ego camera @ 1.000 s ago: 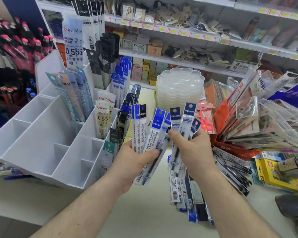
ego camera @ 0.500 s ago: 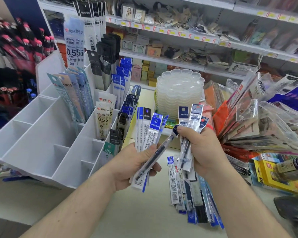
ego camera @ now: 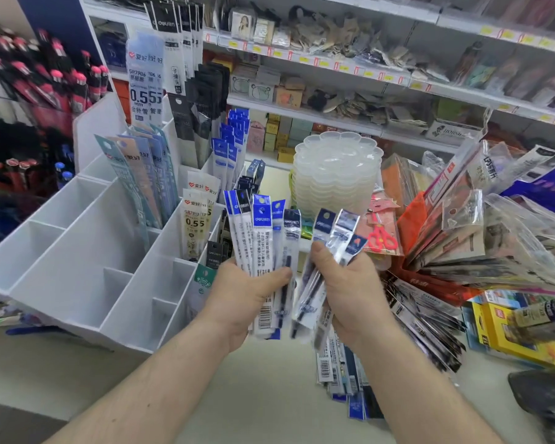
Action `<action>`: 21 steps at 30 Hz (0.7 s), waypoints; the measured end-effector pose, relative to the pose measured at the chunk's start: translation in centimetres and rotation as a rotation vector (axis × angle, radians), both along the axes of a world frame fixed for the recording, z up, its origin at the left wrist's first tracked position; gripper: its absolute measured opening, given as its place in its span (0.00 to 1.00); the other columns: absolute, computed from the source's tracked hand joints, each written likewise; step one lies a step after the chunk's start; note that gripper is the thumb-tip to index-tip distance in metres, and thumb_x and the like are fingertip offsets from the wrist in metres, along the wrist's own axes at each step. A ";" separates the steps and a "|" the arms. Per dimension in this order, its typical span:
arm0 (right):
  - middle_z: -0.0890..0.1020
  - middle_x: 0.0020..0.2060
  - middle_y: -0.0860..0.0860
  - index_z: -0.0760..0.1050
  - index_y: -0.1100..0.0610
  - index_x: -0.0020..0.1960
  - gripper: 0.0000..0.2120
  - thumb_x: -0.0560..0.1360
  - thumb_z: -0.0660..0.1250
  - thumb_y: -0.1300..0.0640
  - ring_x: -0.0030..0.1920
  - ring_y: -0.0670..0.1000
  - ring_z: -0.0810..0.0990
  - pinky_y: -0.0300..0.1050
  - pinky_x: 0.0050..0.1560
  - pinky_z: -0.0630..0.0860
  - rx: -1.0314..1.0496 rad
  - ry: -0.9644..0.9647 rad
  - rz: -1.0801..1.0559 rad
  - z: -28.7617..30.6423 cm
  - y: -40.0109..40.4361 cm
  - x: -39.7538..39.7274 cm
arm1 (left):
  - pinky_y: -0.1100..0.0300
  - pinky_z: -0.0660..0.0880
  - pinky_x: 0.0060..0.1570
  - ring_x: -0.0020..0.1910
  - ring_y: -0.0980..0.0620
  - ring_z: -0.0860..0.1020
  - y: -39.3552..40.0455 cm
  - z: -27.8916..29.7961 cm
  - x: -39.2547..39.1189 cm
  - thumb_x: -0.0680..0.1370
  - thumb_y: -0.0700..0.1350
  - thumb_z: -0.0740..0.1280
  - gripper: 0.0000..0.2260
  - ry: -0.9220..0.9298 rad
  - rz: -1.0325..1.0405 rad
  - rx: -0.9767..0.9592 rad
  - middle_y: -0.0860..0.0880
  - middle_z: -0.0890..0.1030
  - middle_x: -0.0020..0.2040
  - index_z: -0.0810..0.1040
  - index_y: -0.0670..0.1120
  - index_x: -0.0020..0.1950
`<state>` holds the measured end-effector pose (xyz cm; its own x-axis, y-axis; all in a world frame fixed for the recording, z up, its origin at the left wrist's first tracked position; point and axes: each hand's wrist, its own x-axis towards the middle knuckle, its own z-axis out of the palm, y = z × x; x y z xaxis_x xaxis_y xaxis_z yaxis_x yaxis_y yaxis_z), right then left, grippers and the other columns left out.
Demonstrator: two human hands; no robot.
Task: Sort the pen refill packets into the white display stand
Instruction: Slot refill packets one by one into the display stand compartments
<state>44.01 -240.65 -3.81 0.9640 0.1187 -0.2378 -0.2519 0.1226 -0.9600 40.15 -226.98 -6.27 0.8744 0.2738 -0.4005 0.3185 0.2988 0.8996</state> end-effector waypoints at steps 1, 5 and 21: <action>0.86 0.51 0.55 0.77 0.59 0.59 0.09 0.81 0.64 0.59 0.53 0.58 0.85 0.61 0.55 0.81 -0.005 -0.011 0.009 -0.2 0.3 -0.4 | 0.45 0.79 0.59 0.52 0.47 0.85 -0.3 0.1 -0.1 0.72 0.36 0.75 0.14 -0.015 -0.006 -0.015 0.46 0.86 0.50 0.81 0.43 0.57; 0.85 0.40 0.54 0.76 0.58 0.48 0.11 0.79 0.67 0.50 0.40 0.55 0.84 0.54 0.46 0.80 -0.133 -0.029 -0.046 -0.8 0.9 -0.9 | 0.50 0.80 0.54 0.49 0.48 0.85 -0.9 0.5 -0.6 0.73 0.34 0.74 0.11 -0.041 -0.065 -0.059 0.48 0.87 0.48 0.82 0.47 0.51; 0.87 0.44 0.47 0.81 0.51 0.48 0.15 0.74 0.63 0.42 0.48 0.50 0.85 0.56 0.54 0.80 -0.285 -0.244 -0.020 -1.3 1.2 -2.2 | 0.37 0.76 0.60 0.56 0.38 0.82 -0.7 0.0 -1.2 0.65 0.39 0.79 0.22 -0.111 -0.114 -0.152 0.41 0.85 0.54 0.81 0.42 0.58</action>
